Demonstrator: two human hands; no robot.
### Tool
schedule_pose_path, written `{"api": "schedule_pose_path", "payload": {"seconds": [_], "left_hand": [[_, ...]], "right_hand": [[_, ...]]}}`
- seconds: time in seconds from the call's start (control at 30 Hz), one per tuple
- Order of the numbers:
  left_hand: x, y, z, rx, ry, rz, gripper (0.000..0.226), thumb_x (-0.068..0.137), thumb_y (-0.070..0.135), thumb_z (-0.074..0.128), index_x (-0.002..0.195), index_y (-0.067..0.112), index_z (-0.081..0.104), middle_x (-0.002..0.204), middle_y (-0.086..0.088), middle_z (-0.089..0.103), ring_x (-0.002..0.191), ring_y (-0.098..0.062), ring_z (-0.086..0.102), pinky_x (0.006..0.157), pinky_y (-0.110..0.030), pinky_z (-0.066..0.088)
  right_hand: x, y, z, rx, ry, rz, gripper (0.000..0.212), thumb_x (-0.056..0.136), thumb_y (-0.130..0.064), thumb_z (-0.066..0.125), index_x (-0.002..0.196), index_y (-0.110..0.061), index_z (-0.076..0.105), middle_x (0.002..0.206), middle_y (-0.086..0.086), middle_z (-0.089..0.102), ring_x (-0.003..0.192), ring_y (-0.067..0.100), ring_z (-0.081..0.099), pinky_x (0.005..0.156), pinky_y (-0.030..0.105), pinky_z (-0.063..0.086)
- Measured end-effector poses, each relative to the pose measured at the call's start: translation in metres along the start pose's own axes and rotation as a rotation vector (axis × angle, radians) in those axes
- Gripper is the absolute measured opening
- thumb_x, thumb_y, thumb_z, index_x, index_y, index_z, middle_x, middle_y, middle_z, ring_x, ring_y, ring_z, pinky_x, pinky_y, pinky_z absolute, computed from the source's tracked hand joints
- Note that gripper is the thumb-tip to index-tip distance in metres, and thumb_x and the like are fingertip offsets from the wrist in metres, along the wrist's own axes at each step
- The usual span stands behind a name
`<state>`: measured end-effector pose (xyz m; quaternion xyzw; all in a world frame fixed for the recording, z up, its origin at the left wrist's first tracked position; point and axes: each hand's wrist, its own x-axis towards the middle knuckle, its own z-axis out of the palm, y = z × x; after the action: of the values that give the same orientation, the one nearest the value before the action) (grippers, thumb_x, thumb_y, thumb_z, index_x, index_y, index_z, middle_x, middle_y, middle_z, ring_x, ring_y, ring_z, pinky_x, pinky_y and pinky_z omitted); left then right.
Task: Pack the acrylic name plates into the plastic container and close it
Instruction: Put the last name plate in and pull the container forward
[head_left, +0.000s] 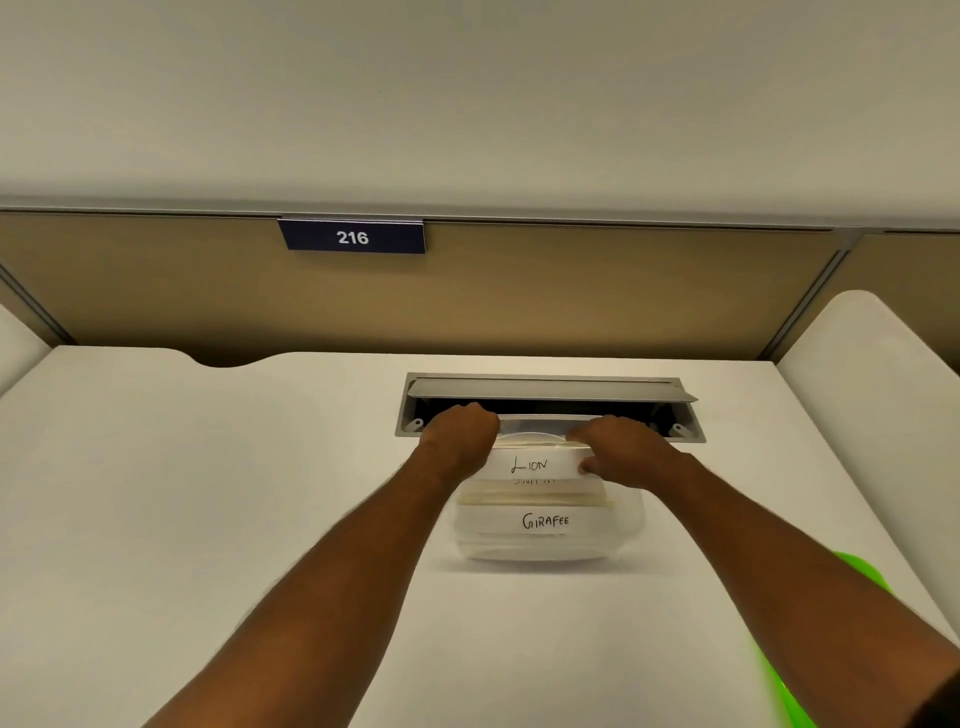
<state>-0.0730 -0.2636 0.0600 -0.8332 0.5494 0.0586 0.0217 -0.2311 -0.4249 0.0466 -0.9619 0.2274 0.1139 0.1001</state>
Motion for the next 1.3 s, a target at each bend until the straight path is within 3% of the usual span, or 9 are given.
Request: {"api": "schedule_pose_path", "payload": {"seconds": [0.2,0.7,0.87,0.93,1.0,1.07,1.1,1.2,1.3], "left_hand": [[0.004,0.005,0.008,0.167,-0.026,0.029,0.024,0.092,0.007,0.055,0.115,0.006,0.062,0.108,-0.013,0.067,0.095,-0.029,0.067,0.083,-0.038,0.054],[0.014,0.004,0.026,0.14,-0.051,0.064,0.028,0.092,0.01,0.057,0.119,0.004,0.059,0.112,-0.013,0.067,0.1,-0.027,0.066,0.09,-0.037,0.053],[0.011,0.002,0.027,0.021,0.003,0.066,0.027,0.091,0.01,0.056,0.117,0.007,0.061,0.112,-0.011,0.067,0.099,-0.025,0.065,0.088,-0.034,0.053],[0.006,0.001,0.026,-0.105,0.194,0.116,0.031,0.091,0.012,0.055,0.121,0.011,0.062,0.117,-0.007,0.066,0.101,-0.024,0.065,0.085,-0.034,0.055],[-0.002,-0.001,0.026,-0.209,0.441,0.075,0.033,0.091,0.012,0.054,0.123,0.013,0.061,0.122,-0.007,0.064,0.106,-0.024,0.063,0.085,-0.035,0.055],[-0.013,-0.002,0.028,-0.364,0.586,-0.142,0.035,0.091,0.014,0.053,0.125,0.012,0.058,0.127,-0.009,0.061,0.114,-0.026,0.058,0.09,-0.036,0.052],[-0.018,-0.003,0.03,-0.443,0.584,-0.272,0.037,0.091,0.017,0.054,0.127,0.011,0.056,0.129,-0.009,0.058,0.117,-0.026,0.055,0.092,-0.036,0.05],[-0.034,-0.006,0.031,-0.661,0.394,-0.525,0.039,0.09,0.023,0.059,0.126,0.008,0.054,0.13,-0.012,0.057,0.12,-0.028,0.053,0.097,-0.033,0.045],[-0.035,-0.013,0.036,-0.726,0.253,-0.567,0.027,0.088,0.016,0.062,0.11,0.001,0.065,0.114,-0.013,0.068,0.108,-0.028,0.064,0.085,-0.026,0.046]], "right_hand": [[0.008,0.001,0.006,-0.175,0.001,-0.036,0.04,0.088,-0.031,0.063,0.126,-0.019,0.056,0.12,0.011,0.065,0.109,0.029,0.061,0.088,0.037,0.049],[0.014,0.001,0.025,-0.304,-0.001,-0.074,0.031,0.092,-0.032,0.056,0.117,-0.014,0.058,0.113,0.012,0.065,0.104,0.029,0.061,0.08,0.036,0.05],[0.014,0.001,0.025,-0.204,-0.002,-0.027,0.039,0.089,-0.032,0.058,0.125,-0.017,0.055,0.122,0.008,0.063,0.111,0.027,0.059,0.089,0.039,0.052],[0.006,-0.003,0.02,-0.015,0.146,-0.016,0.039,0.09,-0.029,0.058,0.127,-0.017,0.056,0.125,0.006,0.063,0.114,0.025,0.058,0.093,0.037,0.049],[-0.003,-0.005,0.019,0.153,0.517,-0.005,0.032,0.091,-0.021,0.057,0.121,-0.01,0.061,0.119,0.01,0.066,0.109,0.027,0.061,0.091,0.035,0.048],[-0.01,-0.002,0.019,0.291,0.84,0.173,0.027,0.089,-0.017,0.06,0.113,-0.006,0.064,0.11,0.013,0.067,0.102,0.03,0.062,0.087,0.037,0.05],[-0.011,0.003,0.02,0.376,0.892,0.293,0.026,0.089,-0.019,0.06,0.111,-0.006,0.063,0.108,0.014,0.066,0.102,0.031,0.061,0.085,0.038,0.051],[-0.017,0.018,0.028,0.543,0.658,0.524,0.033,0.088,-0.034,0.06,0.108,-0.007,0.061,0.104,0.014,0.066,0.098,0.032,0.062,0.081,0.041,0.054],[-0.019,0.025,0.037,0.691,0.392,0.531,0.032,0.084,-0.028,0.066,0.109,-0.008,0.063,0.097,0.013,0.069,0.088,0.031,0.067,0.077,0.041,0.057]]}}
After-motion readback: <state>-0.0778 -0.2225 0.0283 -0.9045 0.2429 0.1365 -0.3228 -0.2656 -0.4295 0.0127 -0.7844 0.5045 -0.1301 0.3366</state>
